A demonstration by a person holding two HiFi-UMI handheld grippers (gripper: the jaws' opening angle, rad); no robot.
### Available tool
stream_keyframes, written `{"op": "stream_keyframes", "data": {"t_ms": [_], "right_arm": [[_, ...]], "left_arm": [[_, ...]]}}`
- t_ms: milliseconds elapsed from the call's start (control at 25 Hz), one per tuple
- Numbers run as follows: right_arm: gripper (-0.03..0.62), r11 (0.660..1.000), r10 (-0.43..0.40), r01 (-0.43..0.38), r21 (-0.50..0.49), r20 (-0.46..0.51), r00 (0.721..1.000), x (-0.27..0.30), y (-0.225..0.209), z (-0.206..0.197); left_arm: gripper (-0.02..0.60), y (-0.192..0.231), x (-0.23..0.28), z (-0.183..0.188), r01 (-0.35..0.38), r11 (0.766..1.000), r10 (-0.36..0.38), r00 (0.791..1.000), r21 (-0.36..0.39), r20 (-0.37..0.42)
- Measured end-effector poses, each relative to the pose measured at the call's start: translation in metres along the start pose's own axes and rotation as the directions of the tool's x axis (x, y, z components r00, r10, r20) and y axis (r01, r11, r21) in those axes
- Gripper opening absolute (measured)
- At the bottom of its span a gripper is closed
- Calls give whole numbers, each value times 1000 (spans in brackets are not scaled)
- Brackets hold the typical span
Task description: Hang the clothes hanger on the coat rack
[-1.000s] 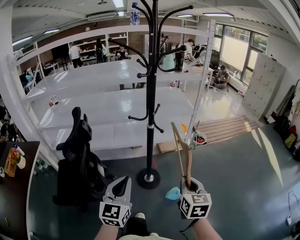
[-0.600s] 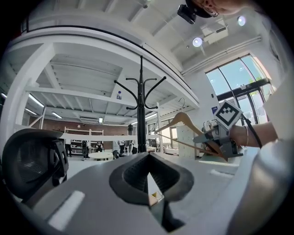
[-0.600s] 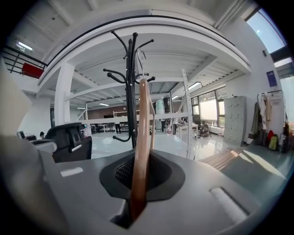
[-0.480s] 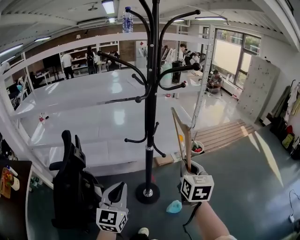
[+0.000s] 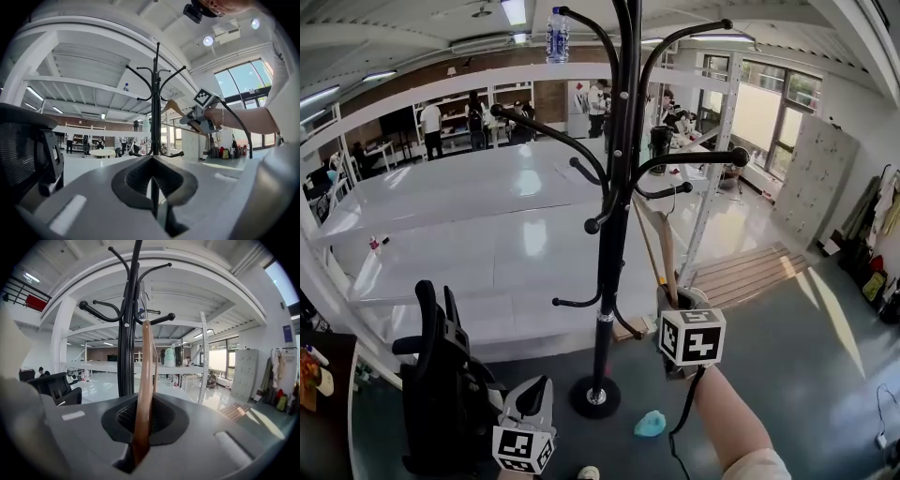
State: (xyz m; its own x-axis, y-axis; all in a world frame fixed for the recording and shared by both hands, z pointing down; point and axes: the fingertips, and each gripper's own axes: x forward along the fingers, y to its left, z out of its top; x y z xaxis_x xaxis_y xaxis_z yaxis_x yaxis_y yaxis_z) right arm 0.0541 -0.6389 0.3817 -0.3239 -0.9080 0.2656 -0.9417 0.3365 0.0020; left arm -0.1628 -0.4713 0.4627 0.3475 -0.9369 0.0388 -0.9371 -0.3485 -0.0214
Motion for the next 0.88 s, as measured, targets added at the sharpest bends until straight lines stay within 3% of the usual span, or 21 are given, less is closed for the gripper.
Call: {"op": "stream_keyframes", "data": {"t_ms": [440, 880], "right_arm": [[35, 999, 1, 3, 46, -94, 996, 58, 3, -15], [64, 1000, -8, 8, 19, -36, 999, 57, 9, -19]], "left_arm": [[0, 27, 18, -3, 4, 1000, -4, 1000, 4, 1], [0, 26, 23, -8, 42, 999, -42, 999, 12, -14]]}}
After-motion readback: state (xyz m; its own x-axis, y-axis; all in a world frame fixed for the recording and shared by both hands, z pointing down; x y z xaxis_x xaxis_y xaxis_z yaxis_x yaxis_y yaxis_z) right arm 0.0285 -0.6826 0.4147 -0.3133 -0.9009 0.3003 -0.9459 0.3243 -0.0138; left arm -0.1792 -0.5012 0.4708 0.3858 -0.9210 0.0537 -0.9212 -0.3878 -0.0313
